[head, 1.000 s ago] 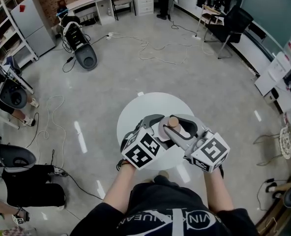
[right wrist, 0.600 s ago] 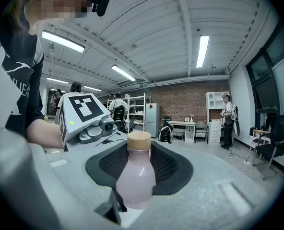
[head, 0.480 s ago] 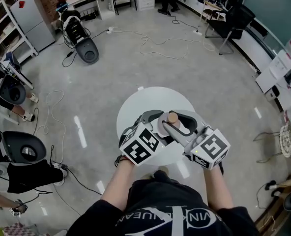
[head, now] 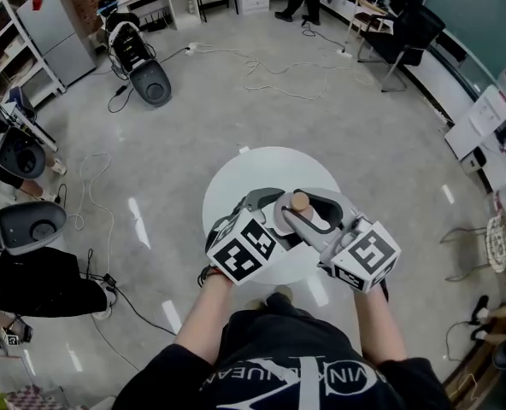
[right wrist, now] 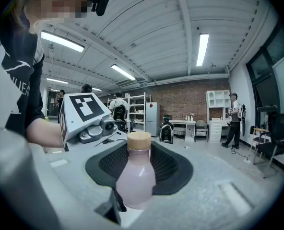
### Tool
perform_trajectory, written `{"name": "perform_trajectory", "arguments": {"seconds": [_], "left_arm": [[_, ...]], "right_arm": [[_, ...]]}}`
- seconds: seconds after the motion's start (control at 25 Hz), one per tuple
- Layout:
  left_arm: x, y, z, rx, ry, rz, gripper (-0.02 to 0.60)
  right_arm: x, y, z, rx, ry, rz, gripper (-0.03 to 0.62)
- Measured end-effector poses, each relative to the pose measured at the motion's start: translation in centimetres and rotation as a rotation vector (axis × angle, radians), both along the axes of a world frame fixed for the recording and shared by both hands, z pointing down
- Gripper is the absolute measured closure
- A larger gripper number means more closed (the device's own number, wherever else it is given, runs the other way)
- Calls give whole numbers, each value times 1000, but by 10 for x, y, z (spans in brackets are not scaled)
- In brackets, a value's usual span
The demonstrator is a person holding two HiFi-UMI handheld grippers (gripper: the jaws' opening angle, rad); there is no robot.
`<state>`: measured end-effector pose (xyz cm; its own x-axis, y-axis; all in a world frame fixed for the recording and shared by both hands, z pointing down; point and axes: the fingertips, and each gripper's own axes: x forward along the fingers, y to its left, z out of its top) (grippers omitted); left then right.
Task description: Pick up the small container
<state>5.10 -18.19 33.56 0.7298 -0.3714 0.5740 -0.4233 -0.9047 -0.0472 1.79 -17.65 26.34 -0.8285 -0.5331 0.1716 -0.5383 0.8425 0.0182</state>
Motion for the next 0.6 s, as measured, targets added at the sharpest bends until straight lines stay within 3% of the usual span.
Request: {"name": "perform_trajectory", "arguments": {"seconds": [0.6], "left_arm": [[2, -2, 5, -2, 1, 9, 198]], "right_arm": [[1, -2, 5, 1, 5, 6, 450]]}}
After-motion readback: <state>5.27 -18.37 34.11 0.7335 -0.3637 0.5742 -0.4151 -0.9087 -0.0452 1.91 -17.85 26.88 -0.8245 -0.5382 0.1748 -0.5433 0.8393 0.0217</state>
